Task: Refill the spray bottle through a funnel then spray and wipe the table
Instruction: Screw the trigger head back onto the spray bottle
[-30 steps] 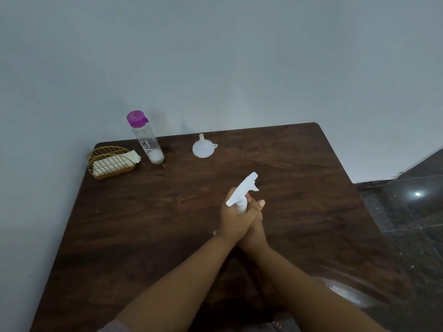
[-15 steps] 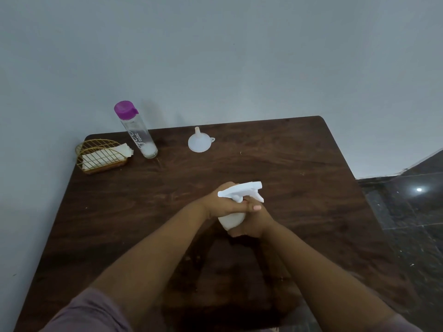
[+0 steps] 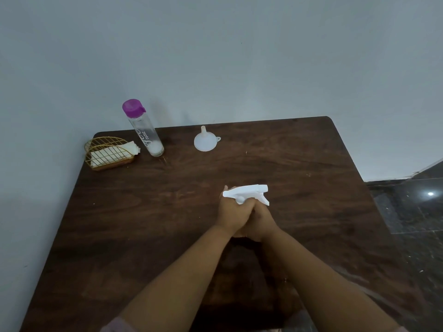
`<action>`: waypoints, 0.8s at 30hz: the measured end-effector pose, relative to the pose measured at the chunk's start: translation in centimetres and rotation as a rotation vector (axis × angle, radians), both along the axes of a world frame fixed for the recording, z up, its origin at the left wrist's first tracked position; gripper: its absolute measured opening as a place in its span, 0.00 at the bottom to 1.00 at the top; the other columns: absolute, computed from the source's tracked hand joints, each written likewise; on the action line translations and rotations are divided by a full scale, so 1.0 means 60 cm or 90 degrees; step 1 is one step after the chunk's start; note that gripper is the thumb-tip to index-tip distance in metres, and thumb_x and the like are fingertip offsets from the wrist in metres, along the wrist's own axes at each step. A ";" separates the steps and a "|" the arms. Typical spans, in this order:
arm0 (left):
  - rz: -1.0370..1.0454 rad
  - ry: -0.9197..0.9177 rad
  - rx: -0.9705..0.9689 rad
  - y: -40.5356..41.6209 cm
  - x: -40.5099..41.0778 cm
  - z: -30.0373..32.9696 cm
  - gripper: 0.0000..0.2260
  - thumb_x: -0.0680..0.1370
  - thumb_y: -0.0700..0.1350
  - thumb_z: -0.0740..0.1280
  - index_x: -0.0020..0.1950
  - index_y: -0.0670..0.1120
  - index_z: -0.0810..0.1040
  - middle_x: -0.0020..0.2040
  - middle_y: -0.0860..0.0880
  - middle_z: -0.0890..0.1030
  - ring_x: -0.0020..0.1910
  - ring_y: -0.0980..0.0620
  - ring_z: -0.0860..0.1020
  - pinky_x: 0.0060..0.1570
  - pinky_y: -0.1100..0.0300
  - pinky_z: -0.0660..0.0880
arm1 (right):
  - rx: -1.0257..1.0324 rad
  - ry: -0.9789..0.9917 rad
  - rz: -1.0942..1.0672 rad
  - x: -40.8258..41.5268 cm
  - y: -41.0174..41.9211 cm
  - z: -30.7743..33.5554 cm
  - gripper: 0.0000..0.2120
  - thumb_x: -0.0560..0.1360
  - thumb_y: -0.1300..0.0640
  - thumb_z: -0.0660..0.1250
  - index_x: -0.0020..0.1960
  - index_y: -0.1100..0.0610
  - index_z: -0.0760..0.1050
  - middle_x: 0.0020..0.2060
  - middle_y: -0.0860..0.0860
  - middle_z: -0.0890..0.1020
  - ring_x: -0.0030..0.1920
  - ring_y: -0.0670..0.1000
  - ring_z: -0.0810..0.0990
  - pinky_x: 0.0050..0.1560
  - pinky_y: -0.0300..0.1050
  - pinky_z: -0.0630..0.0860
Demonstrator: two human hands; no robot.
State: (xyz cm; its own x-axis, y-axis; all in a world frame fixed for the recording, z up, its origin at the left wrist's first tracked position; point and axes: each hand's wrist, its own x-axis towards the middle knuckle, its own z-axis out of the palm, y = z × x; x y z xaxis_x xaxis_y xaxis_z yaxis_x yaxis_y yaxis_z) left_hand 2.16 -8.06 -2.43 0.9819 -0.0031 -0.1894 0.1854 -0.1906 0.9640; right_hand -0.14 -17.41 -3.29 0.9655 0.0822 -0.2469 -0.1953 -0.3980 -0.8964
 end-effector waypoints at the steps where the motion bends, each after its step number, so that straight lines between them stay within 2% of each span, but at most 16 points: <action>1: -0.021 -0.007 -0.031 0.005 0.006 0.002 0.15 0.64 0.49 0.66 0.46 0.44 0.81 0.41 0.51 0.83 0.47 0.53 0.82 0.59 0.52 0.75 | 0.008 -0.016 0.006 0.001 -0.002 -0.007 0.22 0.57 0.61 0.75 0.49 0.47 0.76 0.44 0.46 0.82 0.49 0.49 0.82 0.49 0.50 0.80; 3: -0.122 -0.012 -0.097 0.018 0.017 0.013 0.17 0.64 0.44 0.66 0.48 0.35 0.81 0.40 0.47 0.83 0.42 0.56 0.82 0.48 0.57 0.77 | -0.035 0.004 0.051 0.008 -0.006 -0.004 0.23 0.54 0.59 0.74 0.48 0.51 0.77 0.46 0.51 0.82 0.50 0.53 0.82 0.48 0.56 0.80; 4: -0.186 -0.017 -0.088 0.024 0.022 0.020 0.18 0.64 0.44 0.66 0.47 0.33 0.80 0.40 0.44 0.83 0.42 0.53 0.82 0.45 0.56 0.77 | -0.066 0.022 0.087 0.013 -0.009 0.001 0.24 0.55 0.60 0.75 0.50 0.54 0.77 0.48 0.52 0.81 0.51 0.54 0.81 0.50 0.55 0.79; 6: -0.305 -0.023 -0.037 0.038 0.040 0.018 0.13 0.67 0.42 0.66 0.45 0.35 0.81 0.41 0.43 0.82 0.43 0.48 0.81 0.45 0.54 0.76 | -0.114 0.040 0.144 0.021 -0.017 -0.004 0.25 0.59 0.64 0.77 0.55 0.57 0.76 0.50 0.51 0.79 0.54 0.51 0.78 0.51 0.45 0.77; 8: -0.398 -0.015 -0.008 0.052 0.054 0.021 0.11 0.69 0.41 0.66 0.46 0.37 0.81 0.42 0.44 0.82 0.45 0.48 0.81 0.46 0.51 0.76 | -0.137 0.041 0.162 0.026 -0.022 -0.006 0.27 0.60 0.63 0.78 0.57 0.55 0.75 0.48 0.45 0.75 0.52 0.47 0.76 0.42 0.30 0.71; 10: -0.445 0.004 0.009 0.059 0.064 0.016 0.14 0.69 0.46 0.67 0.48 0.37 0.82 0.45 0.41 0.82 0.46 0.46 0.81 0.50 0.45 0.77 | -0.156 0.050 0.180 0.032 -0.026 -0.009 0.29 0.59 0.63 0.78 0.58 0.54 0.73 0.48 0.43 0.73 0.52 0.46 0.75 0.41 0.29 0.69; 12: -0.397 -0.035 -0.020 0.057 0.060 0.016 0.14 0.69 0.46 0.66 0.47 0.37 0.81 0.44 0.40 0.83 0.45 0.45 0.82 0.50 0.39 0.78 | -0.165 0.066 0.191 0.037 -0.029 -0.009 0.31 0.60 0.62 0.78 0.60 0.55 0.72 0.51 0.45 0.74 0.52 0.46 0.75 0.47 0.37 0.75; 14: -0.267 -0.137 -0.077 0.041 0.031 0.011 0.09 0.70 0.40 0.65 0.45 0.38 0.81 0.42 0.42 0.84 0.44 0.44 0.83 0.46 0.40 0.79 | -0.158 0.078 0.187 0.034 -0.028 -0.018 0.30 0.60 0.59 0.78 0.61 0.53 0.73 0.54 0.46 0.77 0.56 0.46 0.76 0.52 0.40 0.76; 16: -0.112 -0.169 -0.087 0.015 -0.009 0.016 0.05 0.69 0.39 0.68 0.44 0.43 0.79 0.40 0.51 0.83 0.43 0.48 0.83 0.44 0.47 0.80 | -0.117 0.085 0.079 0.019 -0.022 -0.031 0.32 0.61 0.53 0.77 0.63 0.49 0.70 0.58 0.47 0.76 0.58 0.46 0.76 0.57 0.42 0.76; 18: -0.001 -0.135 -0.066 -0.007 -0.034 0.020 0.08 0.67 0.39 0.71 0.41 0.49 0.77 0.38 0.57 0.82 0.41 0.54 0.83 0.42 0.57 0.79 | -0.122 0.023 0.001 0.005 -0.013 -0.044 0.28 0.62 0.45 0.71 0.59 0.48 0.68 0.54 0.48 0.75 0.55 0.48 0.76 0.52 0.43 0.76; 19: 0.016 -0.111 -0.067 -0.012 -0.036 0.019 0.07 0.67 0.39 0.71 0.39 0.50 0.77 0.37 0.57 0.82 0.41 0.55 0.83 0.42 0.58 0.79 | -0.159 -0.015 -0.001 0.000 -0.006 -0.042 0.27 0.63 0.43 0.69 0.58 0.50 0.69 0.52 0.49 0.75 0.52 0.47 0.76 0.50 0.39 0.75; 21: -0.008 -0.082 -0.070 -0.005 -0.021 0.008 0.04 0.70 0.37 0.70 0.39 0.46 0.79 0.37 0.51 0.83 0.41 0.50 0.83 0.43 0.53 0.79 | -0.179 -0.053 -0.003 -0.005 0.007 -0.032 0.26 0.65 0.42 0.68 0.58 0.56 0.74 0.49 0.48 0.78 0.50 0.45 0.76 0.49 0.34 0.71; 23: -0.070 -0.083 -0.064 0.009 -0.004 0.002 0.05 0.71 0.36 0.66 0.43 0.43 0.80 0.39 0.45 0.83 0.43 0.45 0.83 0.46 0.46 0.80 | -0.153 -0.099 0.038 0.004 0.009 -0.031 0.26 0.63 0.42 0.68 0.53 0.58 0.78 0.45 0.47 0.80 0.49 0.45 0.78 0.49 0.37 0.73; 24: -0.107 -0.086 -0.067 0.015 0.001 0.002 0.06 0.72 0.37 0.66 0.44 0.44 0.81 0.40 0.46 0.84 0.45 0.45 0.83 0.48 0.46 0.80 | -0.130 -0.083 0.074 0.009 0.005 -0.028 0.24 0.62 0.43 0.70 0.52 0.56 0.78 0.44 0.45 0.80 0.49 0.45 0.79 0.49 0.37 0.73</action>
